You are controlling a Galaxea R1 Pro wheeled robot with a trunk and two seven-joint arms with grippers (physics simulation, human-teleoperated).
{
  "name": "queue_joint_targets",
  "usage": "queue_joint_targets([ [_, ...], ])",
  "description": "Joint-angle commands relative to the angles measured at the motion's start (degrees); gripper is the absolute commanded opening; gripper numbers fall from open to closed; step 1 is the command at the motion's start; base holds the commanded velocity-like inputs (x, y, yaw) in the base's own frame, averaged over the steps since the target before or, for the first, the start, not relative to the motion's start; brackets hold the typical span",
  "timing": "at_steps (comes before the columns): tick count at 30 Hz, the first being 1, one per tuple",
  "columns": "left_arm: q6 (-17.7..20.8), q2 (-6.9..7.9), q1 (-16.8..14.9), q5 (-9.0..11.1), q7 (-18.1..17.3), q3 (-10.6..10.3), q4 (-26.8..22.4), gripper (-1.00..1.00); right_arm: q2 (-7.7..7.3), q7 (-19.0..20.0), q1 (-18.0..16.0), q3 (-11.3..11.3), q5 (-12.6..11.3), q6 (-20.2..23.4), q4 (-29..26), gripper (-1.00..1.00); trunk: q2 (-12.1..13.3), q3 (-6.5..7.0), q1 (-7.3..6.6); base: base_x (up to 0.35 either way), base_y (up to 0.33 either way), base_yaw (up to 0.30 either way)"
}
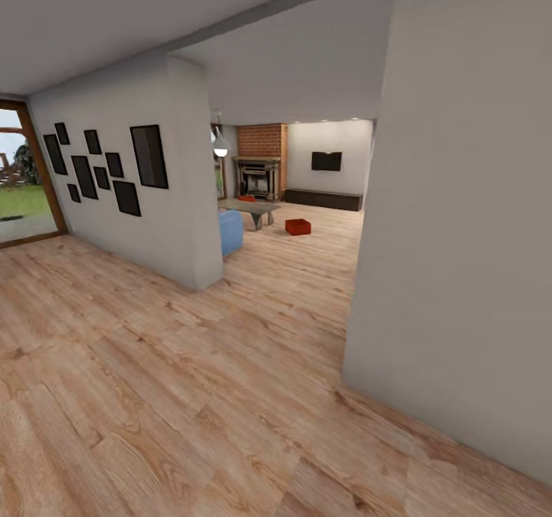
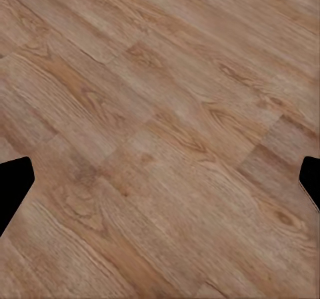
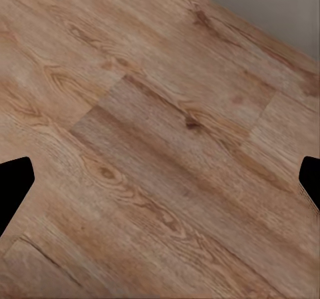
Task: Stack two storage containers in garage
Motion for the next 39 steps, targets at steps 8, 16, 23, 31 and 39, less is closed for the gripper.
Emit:
queue_joint_targets([
  [8,-0.35,-0.02,-0.07,0.39,-0.15,-0.06,0.22,1.00,-0.05,-0.24,0.03,0.17,0.27,-0.05,-0.02,1.00,-0.02,0.00,0.05,0.327,-0.134,0.000],
  [16,-0.37,0.06,-0.07,0.39,-0.15,-0.06,0.22,1.00,-0.05,-0.24,0.03,0.17,0.27,-0.05,-0.02,1.00,-0.02,0.00,0.05,0.328,-0.023,0.000],
  [23,-0.40,0.07,-0.07,0.39,-0.15,-0.06,0.22,1.00,-0.05,-0.24,0.03,0.17,0.27,-0.05,-0.02,1.00,-0.02,0.00,0.05,0.328,-0.001,0.000],
  [31,-0.36,0.07,-0.07,0.39,-0.15,-0.05,0.22,1.00,-0.05,-0.24,0.03,0.17,0.27,-0.05,-0.02,1.00,-0.02,0.00,0.05,0.328,0.000,0.000],
  [39,-0.42,0.15,-0.07,0.54,-0.15,-0.06,0.22,1.00,-0.05,-0.24,0.03,0.17,0.24,-0.05,-0.02,1.00,-0.02,0.00,0.05,0.318,0.088,0.000],
])
